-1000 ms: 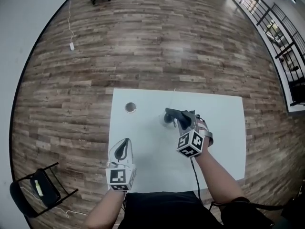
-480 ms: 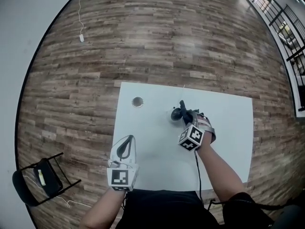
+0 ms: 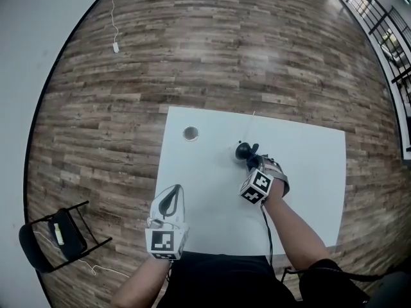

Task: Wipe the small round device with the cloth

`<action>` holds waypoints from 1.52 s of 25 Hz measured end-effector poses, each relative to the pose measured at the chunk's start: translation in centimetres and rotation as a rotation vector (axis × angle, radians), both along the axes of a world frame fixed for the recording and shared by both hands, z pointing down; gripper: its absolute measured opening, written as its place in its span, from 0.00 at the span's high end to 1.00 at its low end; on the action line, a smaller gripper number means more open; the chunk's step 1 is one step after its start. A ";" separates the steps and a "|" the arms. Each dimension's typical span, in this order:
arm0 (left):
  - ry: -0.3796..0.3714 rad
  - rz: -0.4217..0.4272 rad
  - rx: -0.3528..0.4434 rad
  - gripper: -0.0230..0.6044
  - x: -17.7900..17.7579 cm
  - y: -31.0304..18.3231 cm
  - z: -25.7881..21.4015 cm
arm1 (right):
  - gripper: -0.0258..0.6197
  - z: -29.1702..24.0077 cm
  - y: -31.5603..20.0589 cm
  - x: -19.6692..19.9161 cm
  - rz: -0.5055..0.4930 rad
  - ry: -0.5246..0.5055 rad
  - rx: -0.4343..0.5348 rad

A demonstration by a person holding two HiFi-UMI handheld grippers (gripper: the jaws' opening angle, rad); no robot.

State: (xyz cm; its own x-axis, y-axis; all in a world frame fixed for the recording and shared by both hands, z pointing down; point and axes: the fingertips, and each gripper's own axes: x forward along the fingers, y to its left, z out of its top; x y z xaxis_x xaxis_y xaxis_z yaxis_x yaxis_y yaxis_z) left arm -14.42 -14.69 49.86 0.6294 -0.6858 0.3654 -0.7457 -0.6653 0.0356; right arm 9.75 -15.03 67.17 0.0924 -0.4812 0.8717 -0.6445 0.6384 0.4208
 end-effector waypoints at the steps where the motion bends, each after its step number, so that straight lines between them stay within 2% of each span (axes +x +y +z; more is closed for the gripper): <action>1: 0.001 0.001 -0.001 0.95 0.0 0.0 0.0 | 0.81 0.0 0.2 -0.3 -0.003 -0.003 -0.005; 6: 0.015 0.019 -0.004 0.95 0.4 0.4 0.3 | 0.81 0.0 1.4 -2.8 -0.044 -0.023 -0.026; 9: 0.026 0.034 0.001 0.95 1.0 0.4 0.1 | 0.81 -0.5 2.1 -5.5 -0.114 -0.066 -0.024; 12: 0.037 0.039 0.005 0.95 1.3 0.3 -0.1 | 0.81 -3.9 1.3 -7.4 -0.173 -0.086 0.096; 15: 0.045 0.037 0.008 0.95 1.2 0.2 -0.3 | 0.81 -9.7 -1.1 -5.3 -0.114 -0.053 0.273; 17: 0.052 0.029 0.010 0.95 0.9 0.1 -0.5 | 0.81 -11.5 -2.6 -2.8 -0.061 -0.007 0.306; 21: 0.059 0.006 0.011 0.95 -0.1 0.5 -0.7 | 0.81 -9.3 -3.2 0.6 -0.038 0.078 0.180; 24: 0.061 -0.014 0.014 0.95 -1.0 0.6 -1.0 | 0.81 -7.8 -2.4 0.5 -0.102 0.133 0.111; 27: 0.059 -0.041 0.008 0.95 -2.4 0.6 -0.6 | 0.81 -7.4 -2.0 -0.9 -0.183 0.195 0.100; 31: 0.062 -0.062 -0.008 0.95 -3.4 0.8 -0.2 | 0.81 -7.1 -1.8 -2.0 -0.209 0.206 0.071; 38: 0.070 -0.067 0.003 0.95 -3.2 1.0 -0.6 | 0.81 -5.6 -0.9 -4.0 -0.243 0.175 0.028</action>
State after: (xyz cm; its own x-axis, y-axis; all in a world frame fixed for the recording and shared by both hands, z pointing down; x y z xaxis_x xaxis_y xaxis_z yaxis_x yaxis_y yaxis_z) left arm -17.65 -13.67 49.26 0.6064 -0.7279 0.3201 -0.7840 -0.6146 0.0877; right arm 5.74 -15.97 61.60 0.1190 -0.5312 0.8388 -0.3906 0.7517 0.5314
